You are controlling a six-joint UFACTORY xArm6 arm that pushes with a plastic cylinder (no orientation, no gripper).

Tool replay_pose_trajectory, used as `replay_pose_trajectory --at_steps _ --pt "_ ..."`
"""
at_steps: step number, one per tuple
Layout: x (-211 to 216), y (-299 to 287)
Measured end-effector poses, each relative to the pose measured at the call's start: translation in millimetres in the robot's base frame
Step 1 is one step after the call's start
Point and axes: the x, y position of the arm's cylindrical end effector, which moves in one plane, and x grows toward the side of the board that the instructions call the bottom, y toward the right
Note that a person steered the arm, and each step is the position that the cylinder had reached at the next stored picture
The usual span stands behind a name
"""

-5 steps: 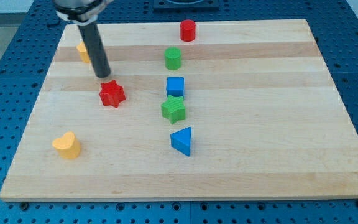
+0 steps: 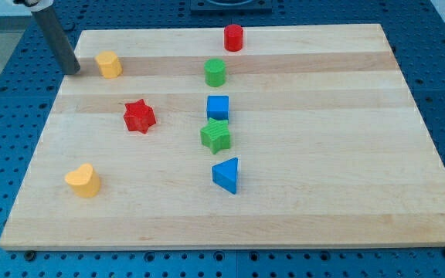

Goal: Push the yellow hexagon towards the red circle

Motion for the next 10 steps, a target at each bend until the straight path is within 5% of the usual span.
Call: replay_pose_trajectory --at_steps 4,10 --pt "-2 76" --pt "-18 107"
